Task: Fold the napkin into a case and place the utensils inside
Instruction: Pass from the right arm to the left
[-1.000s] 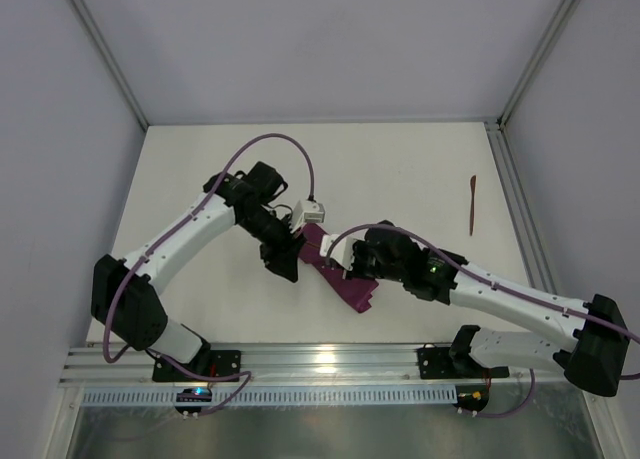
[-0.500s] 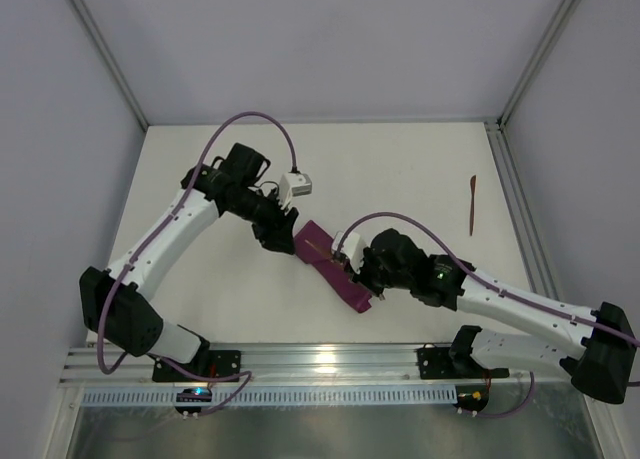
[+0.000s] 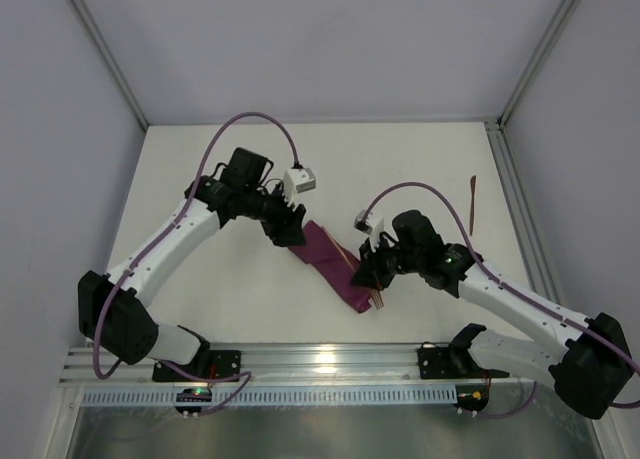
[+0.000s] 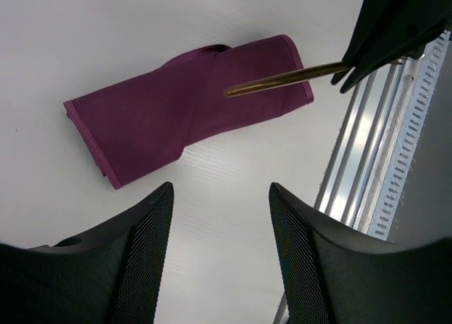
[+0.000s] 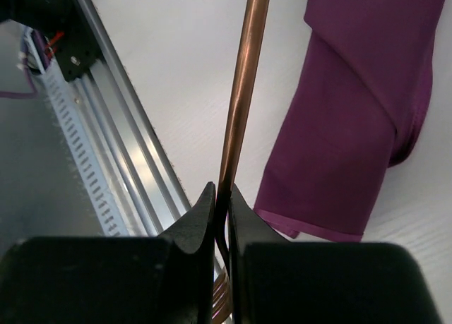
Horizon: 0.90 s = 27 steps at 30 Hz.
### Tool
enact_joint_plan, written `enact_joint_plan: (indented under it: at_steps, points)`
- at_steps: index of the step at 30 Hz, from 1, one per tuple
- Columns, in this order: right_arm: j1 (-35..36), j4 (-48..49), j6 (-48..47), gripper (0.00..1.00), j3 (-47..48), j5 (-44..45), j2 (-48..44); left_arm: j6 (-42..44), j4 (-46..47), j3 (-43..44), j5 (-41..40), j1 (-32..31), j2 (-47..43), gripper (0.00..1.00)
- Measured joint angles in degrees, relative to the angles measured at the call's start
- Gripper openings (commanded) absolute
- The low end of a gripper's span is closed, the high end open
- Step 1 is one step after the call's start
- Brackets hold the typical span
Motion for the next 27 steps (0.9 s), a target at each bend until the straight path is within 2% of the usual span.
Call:
enact_joint_plan:
  at_steps: [5, 11, 19, 27]
  points:
    - [-3.89, 4.9, 4.59, 0.03, -0.42, -6.4, -1.05, -3.02, 5.7, -0.85, 0.42, -3.67, 0.07, 0.59]
    - [-8.87, 4.44, 8.24, 0.03, -0.48, -11.76, 2.34, -6.08, 10.27, -2.89, -0.02, -4.79, 0.2, 0.59]
    - [-9.25, 6.03, 10.75, 0.03, -1.11, -14.49, 1.25, -14.67, 20.9, -7.41, 1.01, -6.43, 0.74, 0.6]
    - [-9.25, 15.5, 15.56, 0.03, -1.51, -16.9, 0.39, -26.82, 29.59, -7.87, 1.25, -9.01, 1.73, 0.6]
